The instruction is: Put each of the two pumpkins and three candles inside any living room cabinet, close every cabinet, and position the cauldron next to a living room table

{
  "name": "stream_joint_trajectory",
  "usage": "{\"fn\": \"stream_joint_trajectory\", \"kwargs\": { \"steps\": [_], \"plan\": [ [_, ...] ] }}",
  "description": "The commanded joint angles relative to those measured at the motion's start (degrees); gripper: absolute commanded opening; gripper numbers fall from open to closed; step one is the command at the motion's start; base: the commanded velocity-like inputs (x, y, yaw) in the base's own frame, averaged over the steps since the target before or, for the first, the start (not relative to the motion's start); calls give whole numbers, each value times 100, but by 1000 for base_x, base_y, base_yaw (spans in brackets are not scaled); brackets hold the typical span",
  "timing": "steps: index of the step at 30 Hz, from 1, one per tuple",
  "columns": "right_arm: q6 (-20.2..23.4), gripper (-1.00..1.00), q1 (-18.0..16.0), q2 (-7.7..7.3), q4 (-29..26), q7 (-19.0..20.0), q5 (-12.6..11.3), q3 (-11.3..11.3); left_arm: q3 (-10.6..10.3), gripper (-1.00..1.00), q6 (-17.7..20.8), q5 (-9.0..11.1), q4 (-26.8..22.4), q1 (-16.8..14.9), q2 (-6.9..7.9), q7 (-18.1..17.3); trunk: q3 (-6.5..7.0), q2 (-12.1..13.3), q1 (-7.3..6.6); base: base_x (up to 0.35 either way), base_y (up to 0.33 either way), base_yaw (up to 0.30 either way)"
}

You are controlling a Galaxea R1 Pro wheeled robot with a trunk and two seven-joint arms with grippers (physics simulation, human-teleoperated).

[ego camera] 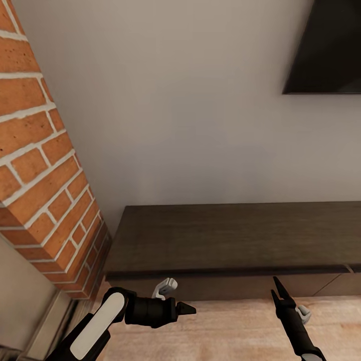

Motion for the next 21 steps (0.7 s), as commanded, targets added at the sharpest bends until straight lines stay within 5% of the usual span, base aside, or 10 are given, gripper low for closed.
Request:
{"fn": "stream_joint_trajectory", "kwargs": {
  "steps": [1,21],
  "plan": [
    [41,100,-3,-5,8,21,-56,19,-8,100,2,61,-5,-4,4,57,-5,-2,0,35,0,0],
    [37,100,-3,-10,12,19,-63,18,-147,100,2,55,-5,-4,-8,57,-5,-2,0,3,0,0]
  ]
}}
